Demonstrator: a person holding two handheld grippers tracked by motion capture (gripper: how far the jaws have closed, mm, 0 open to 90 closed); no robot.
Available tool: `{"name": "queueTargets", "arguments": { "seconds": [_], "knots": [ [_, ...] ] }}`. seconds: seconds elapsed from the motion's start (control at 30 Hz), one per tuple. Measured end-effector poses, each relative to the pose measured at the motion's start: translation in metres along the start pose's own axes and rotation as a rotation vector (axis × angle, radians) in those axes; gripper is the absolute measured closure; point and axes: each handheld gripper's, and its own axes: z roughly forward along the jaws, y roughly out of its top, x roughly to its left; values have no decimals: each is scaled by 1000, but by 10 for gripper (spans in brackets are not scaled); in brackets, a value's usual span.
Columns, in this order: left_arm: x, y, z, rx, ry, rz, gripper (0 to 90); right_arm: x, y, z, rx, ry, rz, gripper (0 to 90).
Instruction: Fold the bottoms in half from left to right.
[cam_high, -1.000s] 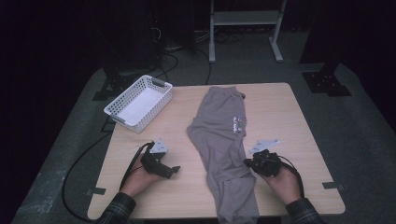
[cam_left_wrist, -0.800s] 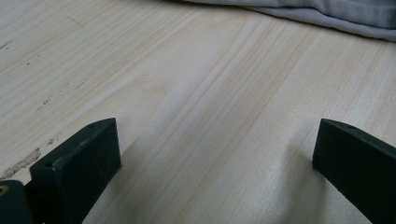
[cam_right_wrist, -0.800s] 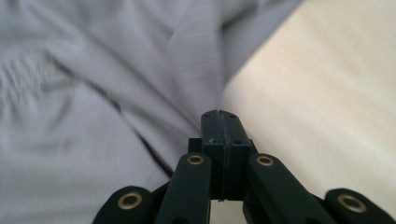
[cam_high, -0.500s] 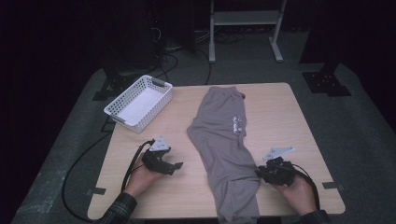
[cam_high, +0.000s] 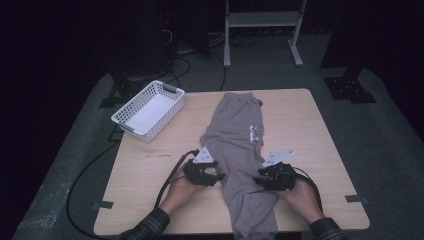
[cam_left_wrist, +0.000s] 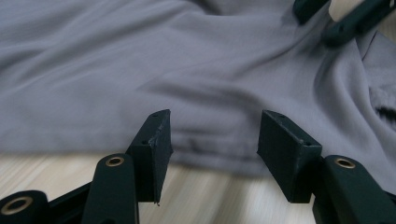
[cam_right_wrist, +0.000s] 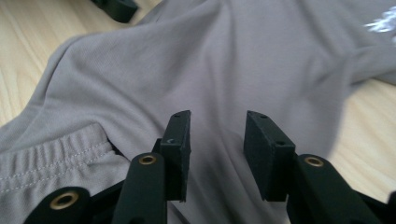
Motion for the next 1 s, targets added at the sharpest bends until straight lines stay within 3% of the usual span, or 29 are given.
{"name": "queueTargets", "arguments": {
  "seconds": [0.1,0.23,0.33,0.47,0.53,0.7,0.8,1.0],
  "knots": [
    [-2,0,12,60,30,56,477,2,-1,5,23,16,-17,586],
    [6,2,12,72,69,46,538,2,-4,8,49,19,-20,571],
    [20,1,11,71,82,-8,537,0,-6,12,68,20,-22,545],
    [37,0,11,57,113,-43,537,-3,-4,16,68,2,-38,530],
    [46,1,10,62,142,-46,536,-9,-2,20,53,20,-19,521],
    [62,3,12,60,180,-56,526,-23,7,31,32,5,-5,518],
    [72,7,14,82,220,-39,522,-33,14,38,18,-6,6,517],
    [91,13,19,81,269,-74,522,-59,29,53,-7,-37,35,511]
  ]
}}
